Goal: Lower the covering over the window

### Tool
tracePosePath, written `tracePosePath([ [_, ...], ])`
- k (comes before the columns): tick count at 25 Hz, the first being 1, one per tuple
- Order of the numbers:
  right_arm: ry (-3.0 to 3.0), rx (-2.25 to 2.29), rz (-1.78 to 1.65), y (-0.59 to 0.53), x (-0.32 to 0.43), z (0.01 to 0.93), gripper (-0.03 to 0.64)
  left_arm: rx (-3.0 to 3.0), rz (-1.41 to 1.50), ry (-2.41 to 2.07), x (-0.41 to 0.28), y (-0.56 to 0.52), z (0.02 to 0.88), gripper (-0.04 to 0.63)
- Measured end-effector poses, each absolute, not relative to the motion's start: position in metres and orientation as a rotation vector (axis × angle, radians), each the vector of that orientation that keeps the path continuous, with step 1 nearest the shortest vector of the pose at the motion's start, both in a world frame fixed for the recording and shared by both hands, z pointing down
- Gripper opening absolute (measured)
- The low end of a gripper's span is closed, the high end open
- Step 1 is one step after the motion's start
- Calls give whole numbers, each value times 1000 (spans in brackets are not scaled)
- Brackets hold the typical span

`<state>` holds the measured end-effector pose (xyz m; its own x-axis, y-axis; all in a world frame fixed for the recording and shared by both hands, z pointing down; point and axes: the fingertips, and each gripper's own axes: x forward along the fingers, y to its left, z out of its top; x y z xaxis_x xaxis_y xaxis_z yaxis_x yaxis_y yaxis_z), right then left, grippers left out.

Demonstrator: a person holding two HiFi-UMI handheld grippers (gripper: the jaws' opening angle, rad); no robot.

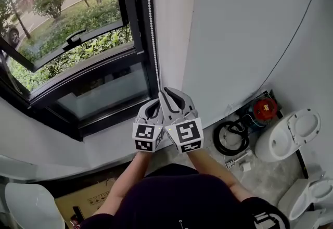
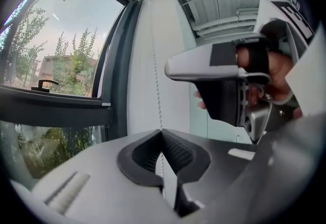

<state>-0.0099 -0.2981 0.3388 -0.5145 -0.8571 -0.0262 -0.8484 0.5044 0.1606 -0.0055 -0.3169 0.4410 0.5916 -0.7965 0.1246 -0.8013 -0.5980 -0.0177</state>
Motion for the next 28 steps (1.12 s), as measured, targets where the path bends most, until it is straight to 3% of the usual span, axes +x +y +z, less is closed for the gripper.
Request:
tracePosePath([
  [28,-2737,1381,-2,-254,-15,383,13,2571,375,-1306,9,-229,564,12],
])
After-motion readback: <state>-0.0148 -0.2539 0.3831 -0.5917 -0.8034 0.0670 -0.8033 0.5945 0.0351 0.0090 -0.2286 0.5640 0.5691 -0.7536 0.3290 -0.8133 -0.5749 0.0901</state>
